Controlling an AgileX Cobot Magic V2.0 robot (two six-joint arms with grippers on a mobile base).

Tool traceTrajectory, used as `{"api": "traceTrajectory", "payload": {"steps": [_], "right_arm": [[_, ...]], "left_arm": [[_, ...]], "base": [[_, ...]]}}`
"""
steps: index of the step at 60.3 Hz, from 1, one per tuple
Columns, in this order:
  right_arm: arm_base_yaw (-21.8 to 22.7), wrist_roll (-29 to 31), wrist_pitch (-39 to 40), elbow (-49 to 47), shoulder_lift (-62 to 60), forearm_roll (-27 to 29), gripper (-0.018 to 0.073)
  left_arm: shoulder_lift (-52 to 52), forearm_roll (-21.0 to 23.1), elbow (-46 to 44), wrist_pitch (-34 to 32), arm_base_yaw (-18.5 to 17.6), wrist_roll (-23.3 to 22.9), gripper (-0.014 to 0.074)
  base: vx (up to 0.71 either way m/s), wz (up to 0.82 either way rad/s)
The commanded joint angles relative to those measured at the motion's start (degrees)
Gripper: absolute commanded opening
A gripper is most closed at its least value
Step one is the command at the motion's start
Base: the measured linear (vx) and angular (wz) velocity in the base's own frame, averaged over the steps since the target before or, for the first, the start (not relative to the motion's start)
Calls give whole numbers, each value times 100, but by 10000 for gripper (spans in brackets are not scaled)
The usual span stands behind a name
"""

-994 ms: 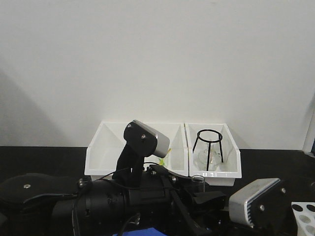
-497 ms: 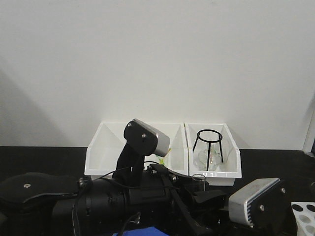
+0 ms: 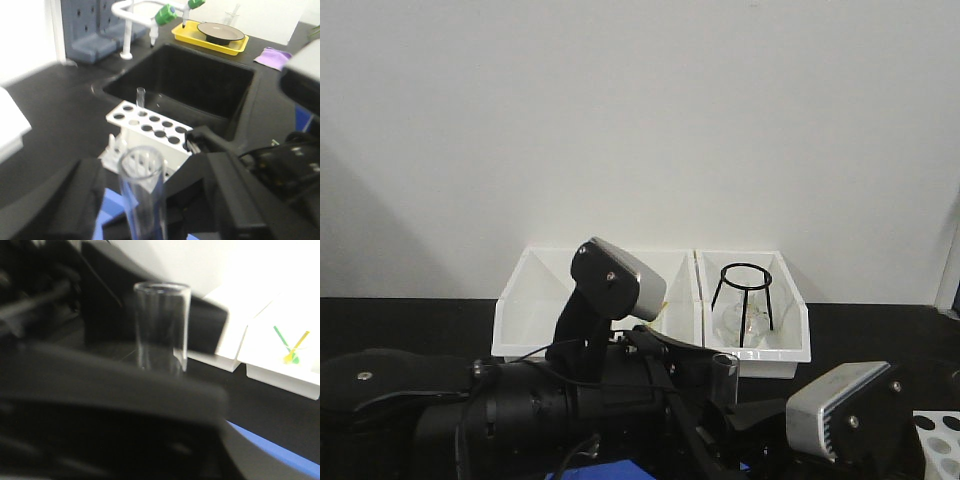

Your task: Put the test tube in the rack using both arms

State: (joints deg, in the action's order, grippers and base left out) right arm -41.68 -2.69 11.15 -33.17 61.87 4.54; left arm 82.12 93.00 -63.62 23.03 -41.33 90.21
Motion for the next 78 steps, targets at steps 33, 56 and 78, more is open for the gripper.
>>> {"api": "traceTrajectory", "payload": {"steps": [33,56,78], "right_arm": [[1281,1073,2336,252,-94,576,-11],[2798,1062,4949,2111,-101,-28,-11],[4557,461,4667,2090,-101,-1056,-11]], "left_arm": [[-2224,661,-199,-3467,-23,1154,426],[-2445,666,1305,-3457,-23,1100,158],[-2445,659,1759,-3724,-23,1106,101]], "base": [[0,0],[0,0],[0,0]]}}
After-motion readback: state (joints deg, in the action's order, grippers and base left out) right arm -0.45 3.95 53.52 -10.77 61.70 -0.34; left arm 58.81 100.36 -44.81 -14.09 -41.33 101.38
